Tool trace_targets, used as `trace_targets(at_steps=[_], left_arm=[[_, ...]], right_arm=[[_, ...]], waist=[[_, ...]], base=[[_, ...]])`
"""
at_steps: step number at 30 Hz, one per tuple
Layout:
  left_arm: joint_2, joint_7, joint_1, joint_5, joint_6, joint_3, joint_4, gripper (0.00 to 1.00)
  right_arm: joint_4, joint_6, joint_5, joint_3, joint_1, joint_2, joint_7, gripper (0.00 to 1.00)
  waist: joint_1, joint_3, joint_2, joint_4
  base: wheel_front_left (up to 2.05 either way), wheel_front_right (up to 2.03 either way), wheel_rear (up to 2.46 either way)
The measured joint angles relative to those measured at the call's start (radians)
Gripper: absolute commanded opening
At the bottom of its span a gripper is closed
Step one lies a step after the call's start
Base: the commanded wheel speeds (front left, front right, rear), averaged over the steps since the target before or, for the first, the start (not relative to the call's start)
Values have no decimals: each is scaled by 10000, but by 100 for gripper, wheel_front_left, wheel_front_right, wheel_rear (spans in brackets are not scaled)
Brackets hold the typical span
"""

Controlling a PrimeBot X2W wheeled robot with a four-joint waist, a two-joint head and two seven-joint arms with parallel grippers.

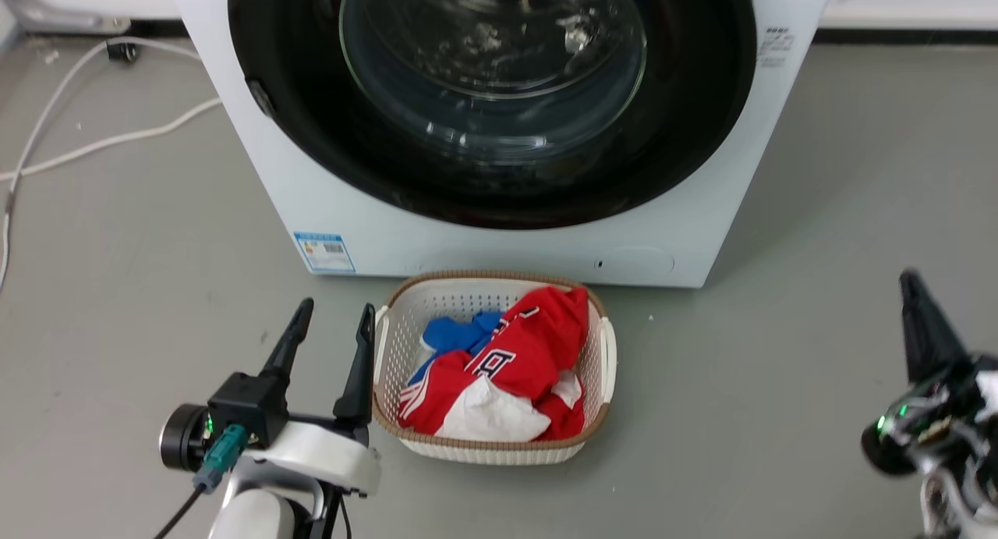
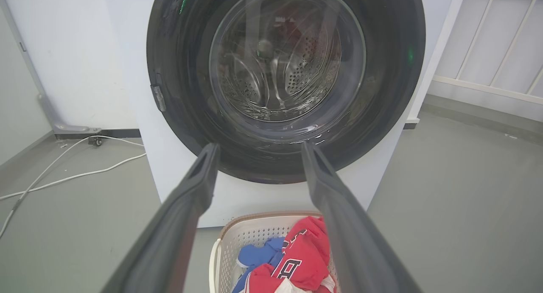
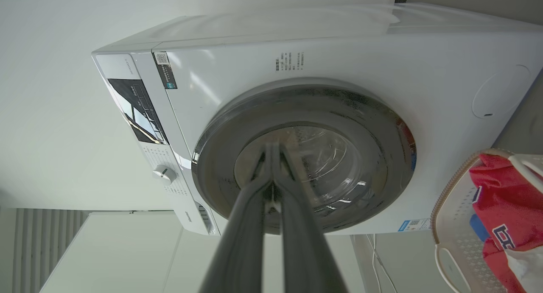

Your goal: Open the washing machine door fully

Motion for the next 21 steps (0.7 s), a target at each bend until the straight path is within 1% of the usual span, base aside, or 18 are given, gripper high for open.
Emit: trace_targets(at_steps=[5, 8, 12, 19, 21], left_arm=[[10, 0, -464, -8, -77, 90, -359, 100], [31, 0, -779, -23, -102, 119, -600, 100], [40, 0, -1209, -81, -163, 67, -972, 100], [61, 0, -1685, -203, -209, -31, -1547, 100], [88, 0, -1783, -267, -211, -42, -1657, 100]], right_arm=[[1256, 2, 809, 374, -1901, -903, 54, 0], [2144, 0, 1229, 830, -3185, -1467, 153, 0], [3289, 0, 1524, 1743, -4925, -2201, 500, 0], [4924, 0, 1921, 3235, -7896, -3047, 767, 0], [5308, 0, 1929, 3703, -8650, -3172, 867, 0]], waist=[[0, 769, 0, 89], [1, 1289, 0, 162], [1, 1982, 0, 292], [2, 3079, 0, 559], [2, 3344, 0, 636]], base=[[0, 0, 0], [0, 0, 0], [0, 0, 0], [0, 0, 0], [0, 0, 0]])
